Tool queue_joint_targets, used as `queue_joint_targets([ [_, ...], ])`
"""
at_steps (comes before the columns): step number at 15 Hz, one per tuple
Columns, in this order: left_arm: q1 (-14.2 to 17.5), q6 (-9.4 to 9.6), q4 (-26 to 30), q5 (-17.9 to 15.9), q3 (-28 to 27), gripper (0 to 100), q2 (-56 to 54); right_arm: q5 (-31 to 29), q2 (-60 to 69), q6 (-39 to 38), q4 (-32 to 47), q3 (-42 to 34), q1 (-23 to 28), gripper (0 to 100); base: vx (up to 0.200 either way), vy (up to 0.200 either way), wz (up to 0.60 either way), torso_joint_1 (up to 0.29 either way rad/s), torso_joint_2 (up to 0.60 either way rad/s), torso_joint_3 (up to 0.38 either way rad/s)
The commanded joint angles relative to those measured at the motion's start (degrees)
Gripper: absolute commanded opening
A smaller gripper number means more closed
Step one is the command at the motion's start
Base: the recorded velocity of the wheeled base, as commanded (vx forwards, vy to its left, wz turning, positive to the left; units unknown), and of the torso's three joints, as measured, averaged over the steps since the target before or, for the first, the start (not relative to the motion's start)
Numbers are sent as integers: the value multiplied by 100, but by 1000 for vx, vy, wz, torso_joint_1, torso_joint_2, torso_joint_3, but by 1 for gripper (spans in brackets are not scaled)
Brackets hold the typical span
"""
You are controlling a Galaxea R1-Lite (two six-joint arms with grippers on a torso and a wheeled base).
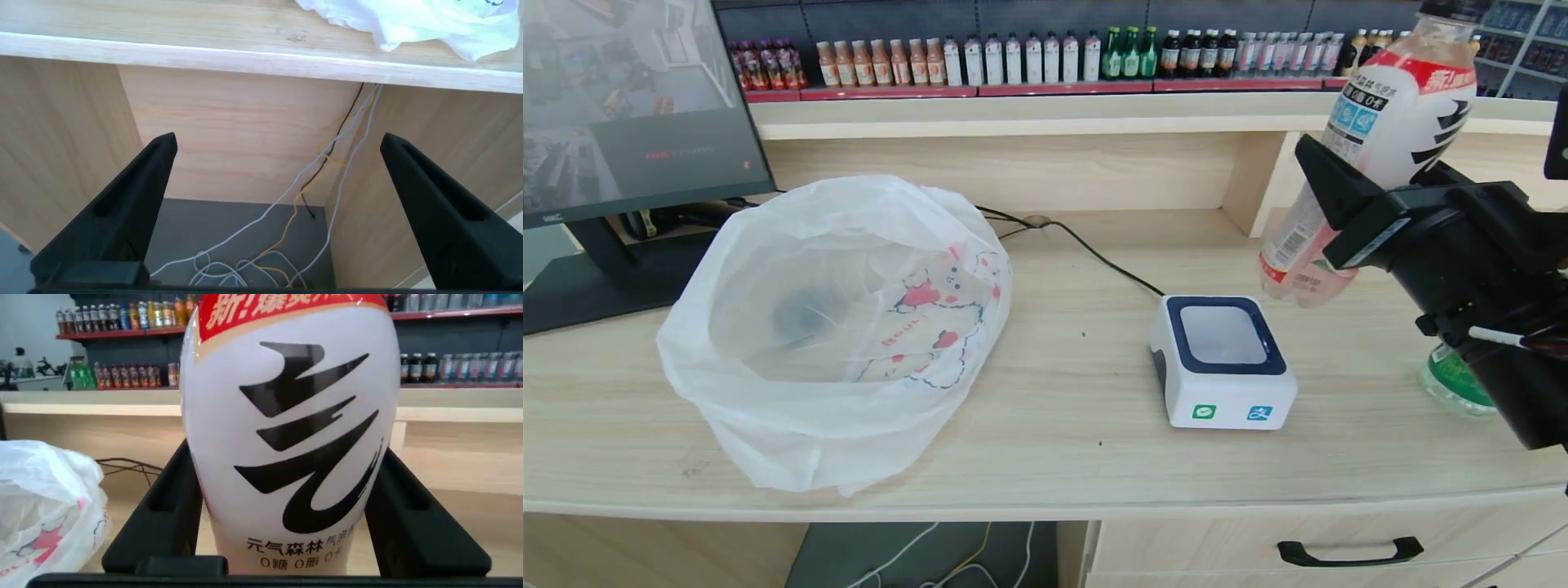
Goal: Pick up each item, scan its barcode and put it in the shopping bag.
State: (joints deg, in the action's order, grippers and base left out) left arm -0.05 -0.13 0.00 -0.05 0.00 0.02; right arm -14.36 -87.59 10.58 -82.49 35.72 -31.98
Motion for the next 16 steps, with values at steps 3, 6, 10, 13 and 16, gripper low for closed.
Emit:
queue_joint_targets([
  [3,-4,5,0,5,0,100,-2,610,-215,480,-4,111,-2,0,0,0,0,0,0,0],
  [6,-4,5,0,5,0,100,-2,961,-382,990,-4,313,-2,0,0,0,0,0,0,0],
  [10,-4,-4,0,-4,0,100,-2,1489,-364,1939,-4,243,-2,0,0,0,0,0,0,0],
  [13,-4,-4,0,5,0,100,-2,1893,-355,2537,-4,128,-2,0,0,0,0,0,0,0],
  [16,-4,-4,0,5,0,100,-2,2148,-338,2783,-12,-21,16,0,0,0,0,0,0,0],
])
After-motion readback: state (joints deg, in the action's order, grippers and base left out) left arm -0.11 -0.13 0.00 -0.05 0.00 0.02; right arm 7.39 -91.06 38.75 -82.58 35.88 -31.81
